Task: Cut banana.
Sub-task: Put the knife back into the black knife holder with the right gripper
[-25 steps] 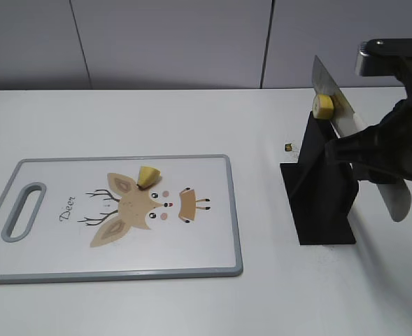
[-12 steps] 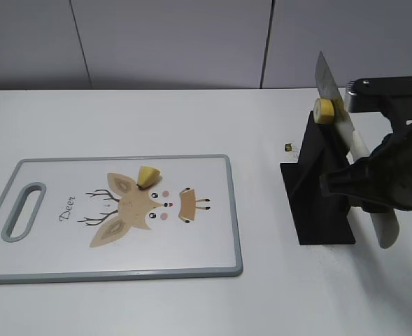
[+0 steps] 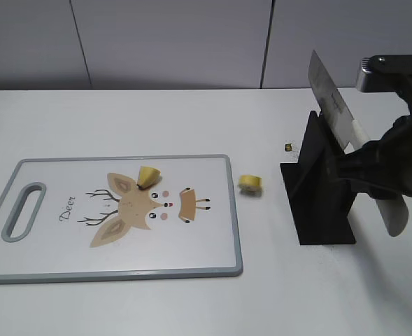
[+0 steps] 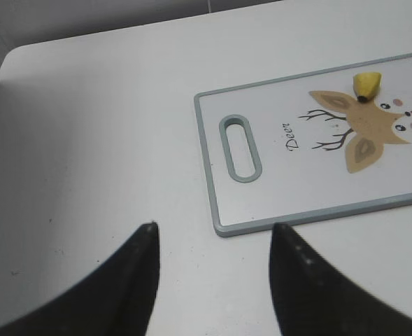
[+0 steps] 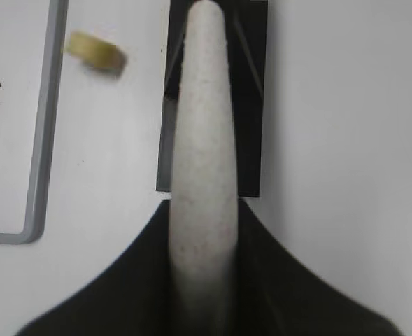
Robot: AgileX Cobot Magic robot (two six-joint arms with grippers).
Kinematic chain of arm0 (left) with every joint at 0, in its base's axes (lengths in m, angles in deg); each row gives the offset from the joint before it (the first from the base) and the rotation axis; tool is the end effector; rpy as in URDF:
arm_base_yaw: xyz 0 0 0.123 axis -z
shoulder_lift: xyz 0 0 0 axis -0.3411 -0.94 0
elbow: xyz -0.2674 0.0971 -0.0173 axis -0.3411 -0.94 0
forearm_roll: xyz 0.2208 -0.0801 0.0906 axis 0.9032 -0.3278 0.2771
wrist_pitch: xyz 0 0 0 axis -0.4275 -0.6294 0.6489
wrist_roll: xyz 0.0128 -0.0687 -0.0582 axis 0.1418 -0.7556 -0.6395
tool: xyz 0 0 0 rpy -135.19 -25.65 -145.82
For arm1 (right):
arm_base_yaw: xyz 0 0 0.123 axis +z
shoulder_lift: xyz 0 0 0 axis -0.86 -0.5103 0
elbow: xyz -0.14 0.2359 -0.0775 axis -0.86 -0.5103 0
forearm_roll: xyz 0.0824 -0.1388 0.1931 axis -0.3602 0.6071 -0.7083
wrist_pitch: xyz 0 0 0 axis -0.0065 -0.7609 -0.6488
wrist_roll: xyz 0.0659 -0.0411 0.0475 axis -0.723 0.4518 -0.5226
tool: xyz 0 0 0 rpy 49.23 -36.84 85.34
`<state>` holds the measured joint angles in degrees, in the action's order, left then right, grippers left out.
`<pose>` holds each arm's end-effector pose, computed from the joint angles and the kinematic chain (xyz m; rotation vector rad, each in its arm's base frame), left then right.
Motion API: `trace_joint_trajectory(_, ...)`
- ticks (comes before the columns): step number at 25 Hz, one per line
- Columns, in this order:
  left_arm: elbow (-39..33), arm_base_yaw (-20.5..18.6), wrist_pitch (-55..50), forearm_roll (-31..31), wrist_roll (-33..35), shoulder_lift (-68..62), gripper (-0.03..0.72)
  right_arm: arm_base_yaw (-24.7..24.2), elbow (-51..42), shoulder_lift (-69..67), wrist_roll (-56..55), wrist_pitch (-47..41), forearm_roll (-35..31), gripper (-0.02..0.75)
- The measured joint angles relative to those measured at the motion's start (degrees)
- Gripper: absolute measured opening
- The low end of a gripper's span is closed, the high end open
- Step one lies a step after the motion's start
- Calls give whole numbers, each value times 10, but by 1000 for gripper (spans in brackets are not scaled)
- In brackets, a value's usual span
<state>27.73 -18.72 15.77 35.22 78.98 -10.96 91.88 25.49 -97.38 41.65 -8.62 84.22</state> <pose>-0.0056 -0.0100 0.2697 0.2528 2.0709 -0.0359 0.2085 0.1151 0.2343 -0.0239 2.5942 0.1758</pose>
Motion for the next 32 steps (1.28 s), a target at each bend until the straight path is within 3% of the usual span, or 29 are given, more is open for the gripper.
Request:
trace_joint_trajectory(22,0,0,0,0,0,0,498,0,0,-64,1,-9,-20,164)
trace_joint_trajectory(24,0,0,0,0,0,0,498,0,1,-64,1,-8,-20,229)
trace_joint_trajectory(28,0,0,0,0,0,0,498,0,2,-64,1,7,-17,447)
trace_joint_trajectory(32,0,0,0,0,0,0,498,0,17,-50,1,-4,-12,563)
